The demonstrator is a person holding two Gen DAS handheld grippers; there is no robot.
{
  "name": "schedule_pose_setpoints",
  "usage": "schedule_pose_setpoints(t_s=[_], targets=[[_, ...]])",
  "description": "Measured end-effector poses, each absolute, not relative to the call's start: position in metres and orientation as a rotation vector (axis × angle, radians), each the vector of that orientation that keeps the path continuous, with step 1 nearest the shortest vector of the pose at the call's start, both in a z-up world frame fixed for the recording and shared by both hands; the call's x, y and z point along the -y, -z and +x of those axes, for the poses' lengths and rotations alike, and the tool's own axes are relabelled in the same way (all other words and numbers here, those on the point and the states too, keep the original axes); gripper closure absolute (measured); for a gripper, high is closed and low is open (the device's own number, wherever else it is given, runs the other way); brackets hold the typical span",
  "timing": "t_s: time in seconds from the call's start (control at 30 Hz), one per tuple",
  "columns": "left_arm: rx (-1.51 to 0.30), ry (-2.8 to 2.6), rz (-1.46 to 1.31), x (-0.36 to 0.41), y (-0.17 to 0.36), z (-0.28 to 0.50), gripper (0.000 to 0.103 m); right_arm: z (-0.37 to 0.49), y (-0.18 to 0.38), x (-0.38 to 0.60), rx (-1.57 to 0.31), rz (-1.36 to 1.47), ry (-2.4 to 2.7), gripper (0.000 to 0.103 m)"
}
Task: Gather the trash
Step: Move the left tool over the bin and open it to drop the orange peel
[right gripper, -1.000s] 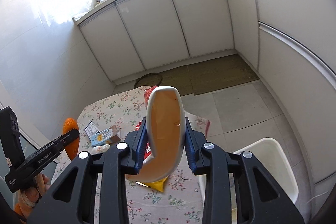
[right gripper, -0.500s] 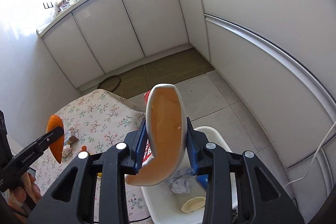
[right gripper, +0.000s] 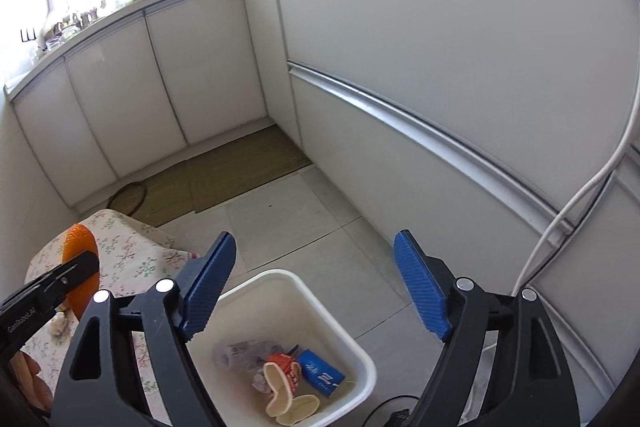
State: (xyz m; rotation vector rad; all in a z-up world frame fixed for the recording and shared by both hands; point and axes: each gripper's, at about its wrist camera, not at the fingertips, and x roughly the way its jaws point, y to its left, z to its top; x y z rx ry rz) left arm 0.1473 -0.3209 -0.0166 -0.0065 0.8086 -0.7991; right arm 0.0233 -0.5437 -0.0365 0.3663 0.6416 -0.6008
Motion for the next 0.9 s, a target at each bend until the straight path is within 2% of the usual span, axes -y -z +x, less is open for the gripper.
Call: schedule_pose_setpoints(t_s=[0.7,0.73,0.8,0.9], targets=[[-0.909,0.875,0.034,0.375,0.033,0.143,0.078,0.003,0.040,0.572,-0.674,0.275,0.789,0.020],[-0.911,0.873,0.034,0.375,0.033,0.143,0.077,0.004,0.040,0.572,-0.674,0.275,0.789,0.020],[-0.914,0.868,0.037,0.375,0.034,0.143,0.067,0.004,0.040,0.572,-0.674,0.275,0.787,0.020],[-0.911,0.856,0.031,0.373,0.034,0.142,0.063,0.006,0.041,0.571,-0.676,0.271,0.782,0.020]])
